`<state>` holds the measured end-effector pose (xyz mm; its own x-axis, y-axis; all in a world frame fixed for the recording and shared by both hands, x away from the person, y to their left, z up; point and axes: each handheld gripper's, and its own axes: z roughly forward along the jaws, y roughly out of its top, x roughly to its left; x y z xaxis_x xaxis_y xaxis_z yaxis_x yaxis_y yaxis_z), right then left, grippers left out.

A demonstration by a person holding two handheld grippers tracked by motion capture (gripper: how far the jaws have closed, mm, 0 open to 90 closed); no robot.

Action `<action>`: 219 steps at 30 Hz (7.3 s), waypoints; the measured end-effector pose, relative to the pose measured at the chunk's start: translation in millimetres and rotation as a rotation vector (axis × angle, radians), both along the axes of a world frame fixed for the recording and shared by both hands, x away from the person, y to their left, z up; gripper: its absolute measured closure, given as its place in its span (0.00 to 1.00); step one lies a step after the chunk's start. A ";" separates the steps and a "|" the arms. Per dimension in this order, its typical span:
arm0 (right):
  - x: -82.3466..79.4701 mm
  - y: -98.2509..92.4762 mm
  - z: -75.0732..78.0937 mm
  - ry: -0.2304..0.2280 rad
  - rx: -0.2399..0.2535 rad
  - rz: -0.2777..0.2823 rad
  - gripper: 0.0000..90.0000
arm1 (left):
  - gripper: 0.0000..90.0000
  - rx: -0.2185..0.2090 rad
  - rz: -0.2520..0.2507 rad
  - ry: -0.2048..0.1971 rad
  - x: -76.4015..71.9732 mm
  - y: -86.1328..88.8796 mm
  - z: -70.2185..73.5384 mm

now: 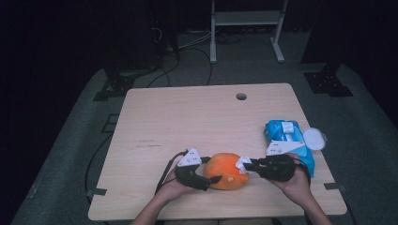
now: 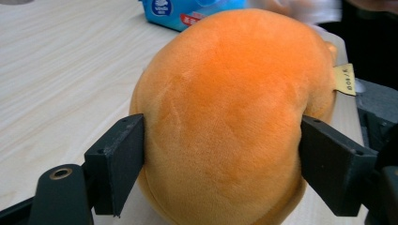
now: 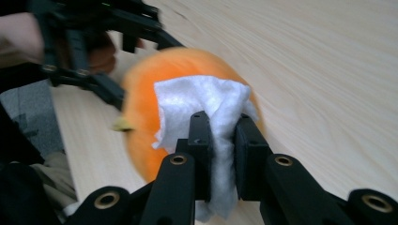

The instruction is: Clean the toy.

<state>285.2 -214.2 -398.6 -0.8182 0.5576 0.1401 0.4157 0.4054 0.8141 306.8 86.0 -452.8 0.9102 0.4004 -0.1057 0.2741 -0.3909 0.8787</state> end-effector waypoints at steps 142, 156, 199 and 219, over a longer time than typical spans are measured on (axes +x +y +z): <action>-12.6 39.3 9.5 -0.089 -0.060 -0.006 0.87 | 0.25 0.019 0.026 -0.106 -18.1 -38.2 7.8; -6.9 20.1 13.3 -0.107 -0.084 -0.081 0.88 | 0.15 0.053 0.010 -0.139 -20.6 -44.6 5.2; -8.3 30.9 3.7 -0.059 -0.026 -0.002 0.88 | 0.05 0.017 -0.042 -0.178 -21.8 -43.6 6.3; -11.4 37.1 3.3 -0.067 -0.052 0.046 0.88 | 0.15 0.059 -0.058 -0.165 -16.3 -35.5 5.2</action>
<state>273.8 -177.1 -395.3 -0.8499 0.5240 0.0557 0.3405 0.4656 0.8169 290.5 50.6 -447.6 0.9349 0.3481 0.0686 0.1040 -0.4539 0.8850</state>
